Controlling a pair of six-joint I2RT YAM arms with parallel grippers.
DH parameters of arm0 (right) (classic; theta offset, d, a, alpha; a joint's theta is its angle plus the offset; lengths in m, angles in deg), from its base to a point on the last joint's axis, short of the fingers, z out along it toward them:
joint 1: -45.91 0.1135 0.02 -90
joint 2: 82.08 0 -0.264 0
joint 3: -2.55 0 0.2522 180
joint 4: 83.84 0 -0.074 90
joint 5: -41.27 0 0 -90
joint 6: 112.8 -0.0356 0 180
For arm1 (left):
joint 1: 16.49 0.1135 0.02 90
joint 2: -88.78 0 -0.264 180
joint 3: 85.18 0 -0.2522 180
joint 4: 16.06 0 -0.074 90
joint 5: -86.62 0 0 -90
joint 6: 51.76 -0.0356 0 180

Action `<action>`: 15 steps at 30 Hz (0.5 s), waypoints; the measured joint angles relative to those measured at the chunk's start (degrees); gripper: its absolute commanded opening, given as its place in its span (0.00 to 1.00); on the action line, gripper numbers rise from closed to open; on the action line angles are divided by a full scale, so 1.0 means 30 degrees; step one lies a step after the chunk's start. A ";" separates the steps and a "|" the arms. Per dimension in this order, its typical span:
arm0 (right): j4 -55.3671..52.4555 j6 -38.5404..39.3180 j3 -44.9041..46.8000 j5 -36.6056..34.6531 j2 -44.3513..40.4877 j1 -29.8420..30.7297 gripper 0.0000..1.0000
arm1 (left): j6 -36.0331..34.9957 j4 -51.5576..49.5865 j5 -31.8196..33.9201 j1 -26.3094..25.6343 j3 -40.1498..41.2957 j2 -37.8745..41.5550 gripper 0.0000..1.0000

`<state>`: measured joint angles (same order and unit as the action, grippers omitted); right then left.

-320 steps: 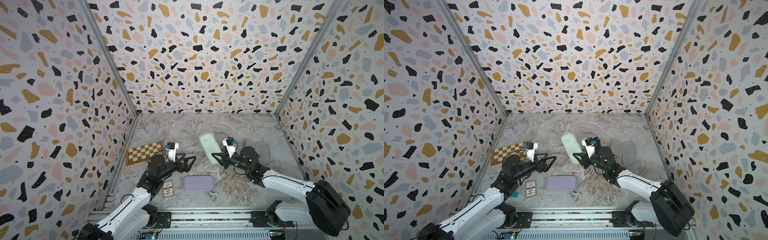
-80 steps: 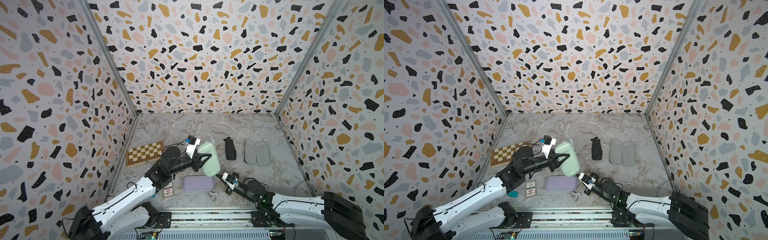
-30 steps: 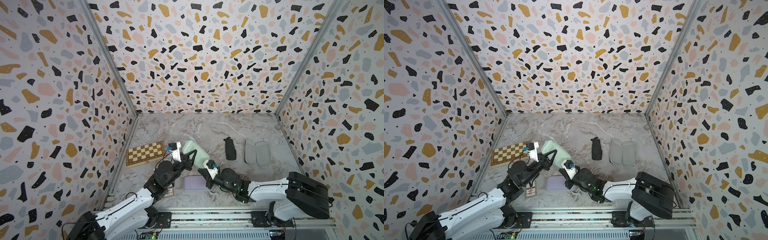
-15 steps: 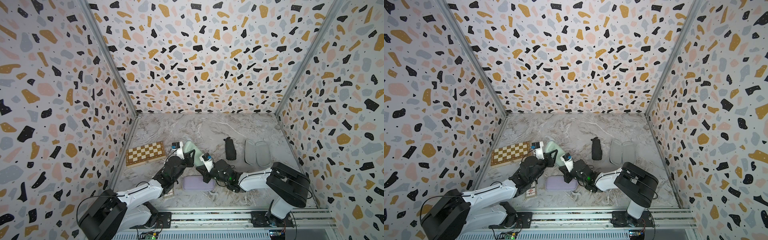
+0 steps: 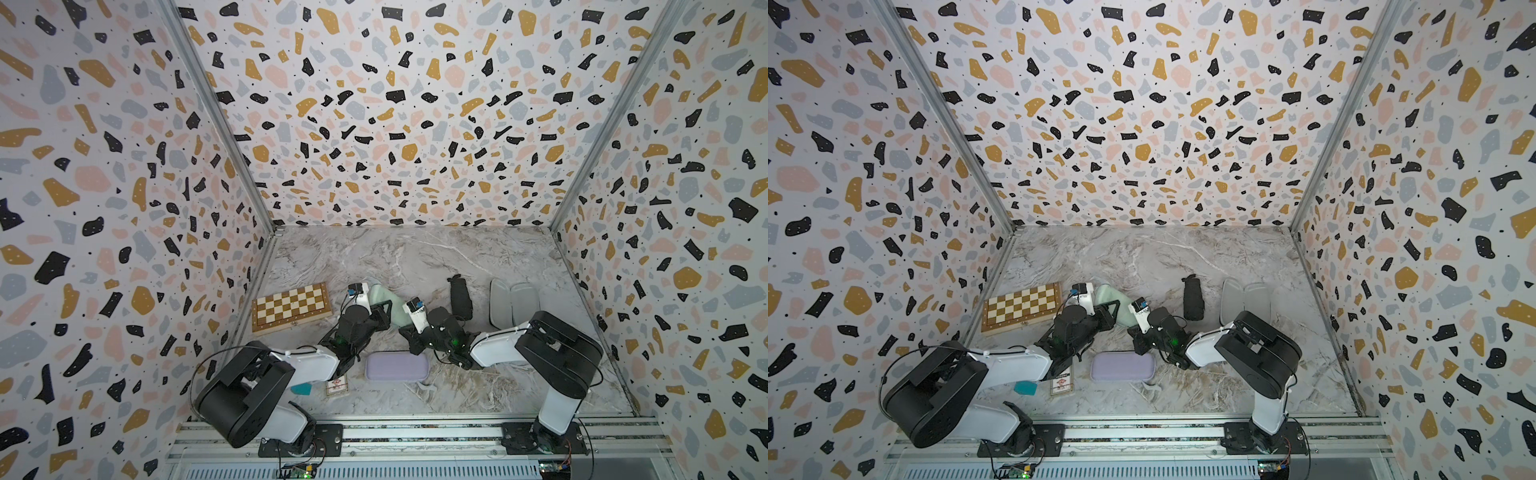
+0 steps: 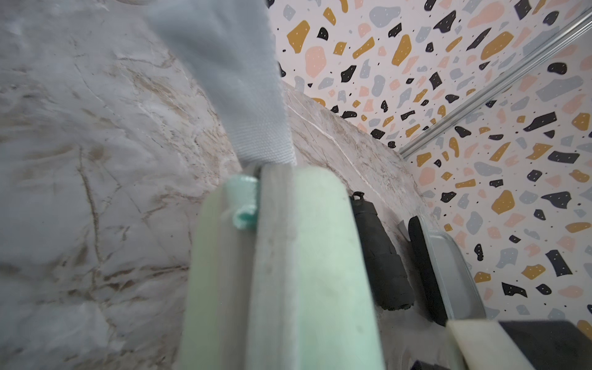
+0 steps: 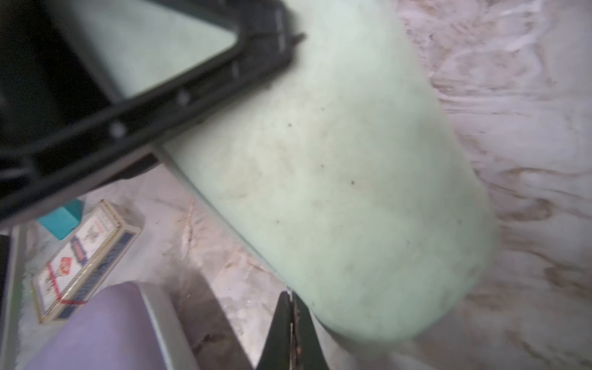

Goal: Put umbrellas into zippered umbrella sleeves
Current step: Zip the zipper on the umbrella sleeve, then place the umbrella sleeve at the center of the board.

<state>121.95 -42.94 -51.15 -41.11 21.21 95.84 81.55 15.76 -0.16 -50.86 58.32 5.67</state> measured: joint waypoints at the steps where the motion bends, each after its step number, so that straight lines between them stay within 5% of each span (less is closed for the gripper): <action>1: -0.0087 -0.0007 0.0000 -0.0168 0.0073 -0.0182 0.00 | 0.0073 -0.0029 -0.0153 -0.0015 -0.0022 -0.0291 0.47; 10: -0.0364 -0.0066 0.0000 -0.0758 0.0160 -0.0984 0.00 | 0.0525 0.0313 -0.0656 0.0029 -0.0226 -0.2062 0.56; 15: -0.0248 -0.0058 0.0000 -0.0721 0.0160 -0.1370 0.00 | 0.0444 0.0262 -0.1260 0.0073 -0.0226 -0.2353 0.70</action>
<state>121.20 -43.12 -51.15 -43.27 21.69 91.73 82.88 16.55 -3.94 -50.64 57.64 -1.39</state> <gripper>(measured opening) 0.044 0.680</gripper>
